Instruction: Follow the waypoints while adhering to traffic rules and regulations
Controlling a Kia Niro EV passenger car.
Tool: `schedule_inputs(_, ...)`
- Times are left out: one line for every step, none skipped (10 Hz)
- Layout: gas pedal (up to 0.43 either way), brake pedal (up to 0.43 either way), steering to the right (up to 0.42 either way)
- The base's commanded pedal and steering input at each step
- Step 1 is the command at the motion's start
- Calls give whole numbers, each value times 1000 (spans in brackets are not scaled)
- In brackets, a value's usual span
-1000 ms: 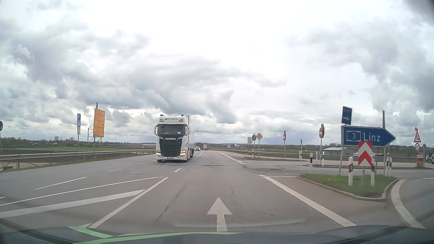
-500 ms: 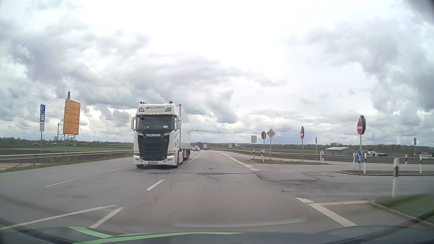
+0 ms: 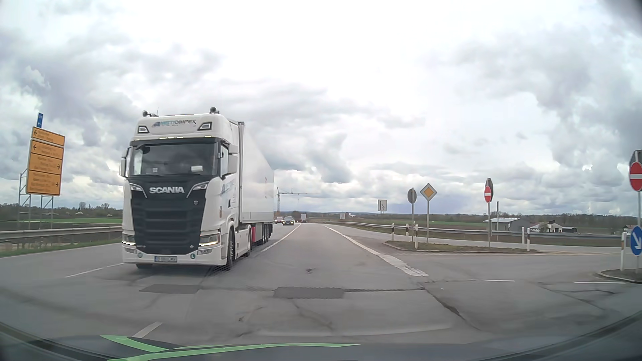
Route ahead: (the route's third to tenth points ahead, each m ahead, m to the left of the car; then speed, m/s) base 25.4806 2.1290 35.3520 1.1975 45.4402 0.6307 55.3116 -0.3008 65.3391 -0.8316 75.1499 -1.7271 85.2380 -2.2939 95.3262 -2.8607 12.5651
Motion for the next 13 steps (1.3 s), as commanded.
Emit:
schedule_inputs(87, 0, 0)
schedule_inputs(87, 0, 0)
schedule_inputs(87, 0, 0)
schedule_inputs(87, 0, 0)
schedule_inputs(87, 0, 0)
schedule_inputs(98, 0, 0)
schedule_inputs(98, 0, 1)
schedule_inputs(98, 0, 1)
schedule_inputs(98, 0, 0)
schedule_inputs(98, 0, 1)
schedule_inputs(98, 0, 1)
schedule_inputs(98, 0, 0)
schedule_inputs(98, 0, 0)
